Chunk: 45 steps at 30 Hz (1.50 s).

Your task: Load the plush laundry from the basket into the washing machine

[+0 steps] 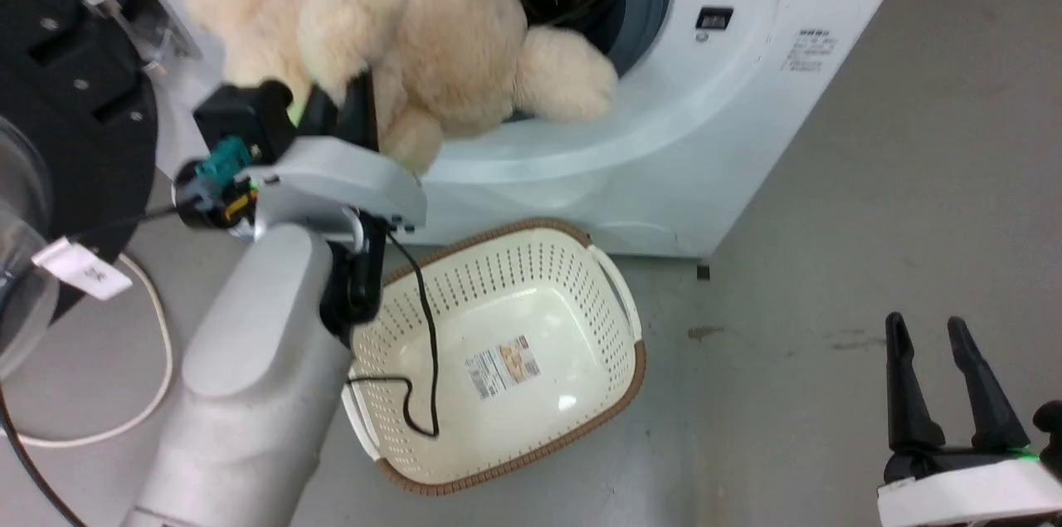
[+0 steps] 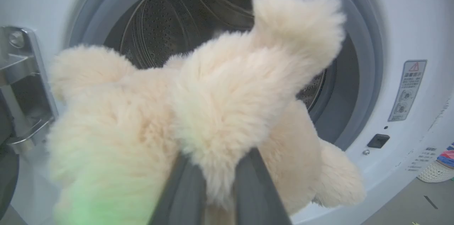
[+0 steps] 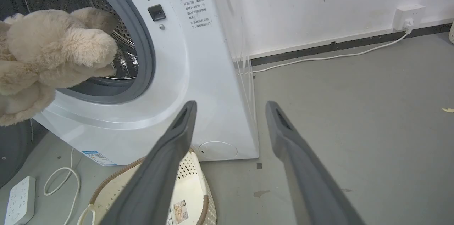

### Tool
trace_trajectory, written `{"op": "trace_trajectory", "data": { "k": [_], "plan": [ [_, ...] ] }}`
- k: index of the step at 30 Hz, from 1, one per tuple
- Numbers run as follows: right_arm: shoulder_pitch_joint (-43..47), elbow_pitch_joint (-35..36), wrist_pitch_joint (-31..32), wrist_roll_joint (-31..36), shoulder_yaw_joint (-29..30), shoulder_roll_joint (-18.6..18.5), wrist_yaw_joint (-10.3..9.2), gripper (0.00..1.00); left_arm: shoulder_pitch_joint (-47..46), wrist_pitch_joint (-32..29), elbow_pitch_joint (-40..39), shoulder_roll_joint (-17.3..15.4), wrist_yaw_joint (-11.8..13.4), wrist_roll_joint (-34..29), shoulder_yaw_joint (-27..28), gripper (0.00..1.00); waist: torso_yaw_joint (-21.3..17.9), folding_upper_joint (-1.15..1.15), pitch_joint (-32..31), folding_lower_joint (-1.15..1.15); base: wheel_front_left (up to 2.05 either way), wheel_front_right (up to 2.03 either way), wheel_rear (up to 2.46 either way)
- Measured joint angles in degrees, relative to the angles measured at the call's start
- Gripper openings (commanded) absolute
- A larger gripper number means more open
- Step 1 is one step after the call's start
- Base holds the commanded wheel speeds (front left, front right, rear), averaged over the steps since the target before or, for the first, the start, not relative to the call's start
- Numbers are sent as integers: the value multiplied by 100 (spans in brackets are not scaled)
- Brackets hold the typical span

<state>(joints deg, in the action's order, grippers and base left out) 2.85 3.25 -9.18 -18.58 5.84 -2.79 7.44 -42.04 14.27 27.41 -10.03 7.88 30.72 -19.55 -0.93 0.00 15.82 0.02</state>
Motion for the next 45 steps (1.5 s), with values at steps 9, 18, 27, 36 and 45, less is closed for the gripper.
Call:
{"op": "trace_trajectory", "data": {
  "k": [9, 18, 27, 36, 45],
  "plan": [
    [-307, 118, 8, 57, -49, 1, 0, 100, -654, 0, 209, 4, -354, -447, 426, 0, -140, 0, 660, 0, 0, 0, 0],
    [-391, 180, 7, 99, -46, 1, 0, 100, -1407, 0, 751, -174, -765, -675, 521, 0, -342, 0, 1183, -1, 0, 0, 0],
    [-455, 294, 0, 98, -46, 0, 0, 100, -2267, 0, 1042, -363, -806, -795, 620, 0, -539, 0, 1695, -1, 0, 0, 0],
    [-455, 387, -55, 81, -63, 0, 0, 100, -3154, 0, 1195, -673, -806, -937, 723, 0, -761, 0, 2224, -1, 0, 0, 0],
    [-414, 502, -136, 18, -38, 0, 0, 100, -3943, -1, 1328, -872, -844, -1100, 691, 0, -945, 0, 2729, -1, 0, 0, 0]
  ]
}}
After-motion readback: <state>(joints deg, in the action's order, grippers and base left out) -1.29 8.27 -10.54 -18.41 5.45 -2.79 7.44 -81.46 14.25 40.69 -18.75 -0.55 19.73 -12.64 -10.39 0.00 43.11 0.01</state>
